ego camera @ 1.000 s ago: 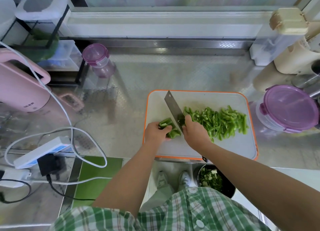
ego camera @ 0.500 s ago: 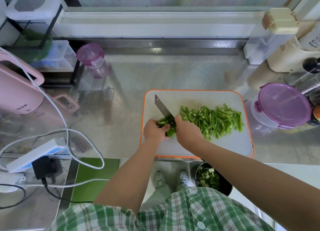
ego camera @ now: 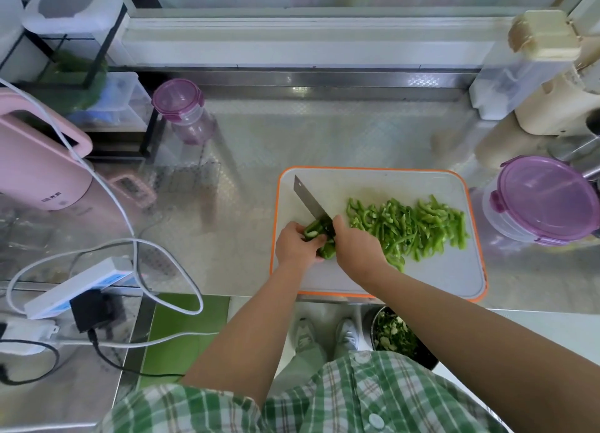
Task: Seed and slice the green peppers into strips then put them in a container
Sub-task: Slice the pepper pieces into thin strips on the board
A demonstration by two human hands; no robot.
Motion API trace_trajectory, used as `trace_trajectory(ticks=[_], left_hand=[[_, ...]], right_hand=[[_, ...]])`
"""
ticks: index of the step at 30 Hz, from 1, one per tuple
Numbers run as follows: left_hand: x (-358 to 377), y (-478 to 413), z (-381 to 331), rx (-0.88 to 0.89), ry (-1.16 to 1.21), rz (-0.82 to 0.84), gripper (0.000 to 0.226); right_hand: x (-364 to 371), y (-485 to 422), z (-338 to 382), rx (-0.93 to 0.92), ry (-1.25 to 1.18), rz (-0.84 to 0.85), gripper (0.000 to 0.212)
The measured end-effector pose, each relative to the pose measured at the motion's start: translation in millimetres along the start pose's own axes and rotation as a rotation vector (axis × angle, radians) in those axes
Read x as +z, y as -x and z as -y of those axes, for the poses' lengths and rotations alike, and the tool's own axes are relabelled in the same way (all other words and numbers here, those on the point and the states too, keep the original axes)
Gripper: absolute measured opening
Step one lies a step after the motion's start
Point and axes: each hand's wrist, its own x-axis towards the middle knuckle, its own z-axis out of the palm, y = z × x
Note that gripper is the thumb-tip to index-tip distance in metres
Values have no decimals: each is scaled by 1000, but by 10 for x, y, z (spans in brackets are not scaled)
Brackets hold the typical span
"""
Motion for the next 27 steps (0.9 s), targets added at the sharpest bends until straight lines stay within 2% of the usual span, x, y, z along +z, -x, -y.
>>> trace_trajectory(ticks=[4, 8, 12, 20, 24, 27], left_hand=[[-18, 41, -38, 6, 32, -9, 32], [0, 47, -58, -18, 45, -10, 30], [49, 1, -56, -32, 19, -5, 28], [67, -158, 80, -21, -83, 5, 27], [69, -149, 56, -7, -94, 18, 21], [51, -142, 51, -7, -73, 35, 23]], right_hand=[[3, -30, -114, 111, -206, -66, 8], [-106, 41, -211, 18, -292, -92, 13], [-161, 111, -206, -57, -227, -47, 9], [-66, 100, -113, 5, -97, -2, 25], [-18, 72, -72, 21, -18, 8, 18], [-4, 51, -42, 24, 16, 14, 23]])
